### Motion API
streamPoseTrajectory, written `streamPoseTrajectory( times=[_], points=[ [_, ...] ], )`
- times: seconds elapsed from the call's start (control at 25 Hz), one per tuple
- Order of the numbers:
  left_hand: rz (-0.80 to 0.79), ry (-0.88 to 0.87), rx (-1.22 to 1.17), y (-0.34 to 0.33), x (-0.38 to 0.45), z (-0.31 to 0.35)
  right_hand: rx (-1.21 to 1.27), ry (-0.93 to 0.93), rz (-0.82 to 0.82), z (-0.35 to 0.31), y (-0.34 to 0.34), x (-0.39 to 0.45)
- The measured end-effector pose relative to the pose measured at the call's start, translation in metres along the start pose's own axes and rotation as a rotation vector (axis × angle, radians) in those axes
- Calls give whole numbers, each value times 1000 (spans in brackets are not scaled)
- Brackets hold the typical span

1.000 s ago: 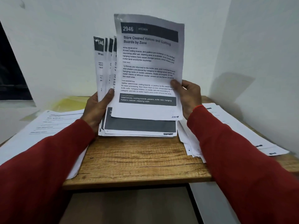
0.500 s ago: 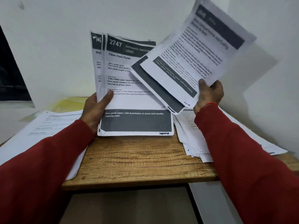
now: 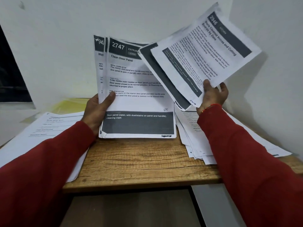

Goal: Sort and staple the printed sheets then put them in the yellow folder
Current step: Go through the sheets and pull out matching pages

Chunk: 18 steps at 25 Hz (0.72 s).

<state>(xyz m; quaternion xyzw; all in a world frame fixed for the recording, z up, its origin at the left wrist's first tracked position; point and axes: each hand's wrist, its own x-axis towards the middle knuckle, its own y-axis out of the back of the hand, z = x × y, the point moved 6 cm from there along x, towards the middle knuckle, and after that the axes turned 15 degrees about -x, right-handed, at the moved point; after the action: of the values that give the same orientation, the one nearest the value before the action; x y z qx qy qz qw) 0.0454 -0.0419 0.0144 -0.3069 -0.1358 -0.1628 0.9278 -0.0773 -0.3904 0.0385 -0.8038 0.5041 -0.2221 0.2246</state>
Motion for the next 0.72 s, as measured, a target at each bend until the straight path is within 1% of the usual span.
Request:
streamPoseTrajectory(
  times=[0.12, 0.24, 0.32, 0.4, 0.48, 0.56, 0.64, 0.72],
  points=[
    [1, -6, -1, -1, 0, 0, -11, 37, -60, -2, -3, -5],
    [4, 0, -7, 1, 0, 0, -17, -32, -164, 0, -13, -16],
    [-6, 2, -2, 1, 0, 0, -66, -87, -322, 5, -25, -25],
    [-17, -4, 11, 1, 0, 0, -121, -136, -535, 16, -40, -43],
    [-13, -14, 44, 1, -1, 1, -254, -150, -687, 31, -52, -61],
    [-20, -13, 49, -1, -1, 1, -379, -95, -711, 40, -56, -69],
    [-25, 0, 31, -3, -2, 1, -429, -2, -628, 36, -54, -65],
    [-45, 24, -12, -5, -3, -1, -424, 46, -561, 28, -51, -60]
  ],
)
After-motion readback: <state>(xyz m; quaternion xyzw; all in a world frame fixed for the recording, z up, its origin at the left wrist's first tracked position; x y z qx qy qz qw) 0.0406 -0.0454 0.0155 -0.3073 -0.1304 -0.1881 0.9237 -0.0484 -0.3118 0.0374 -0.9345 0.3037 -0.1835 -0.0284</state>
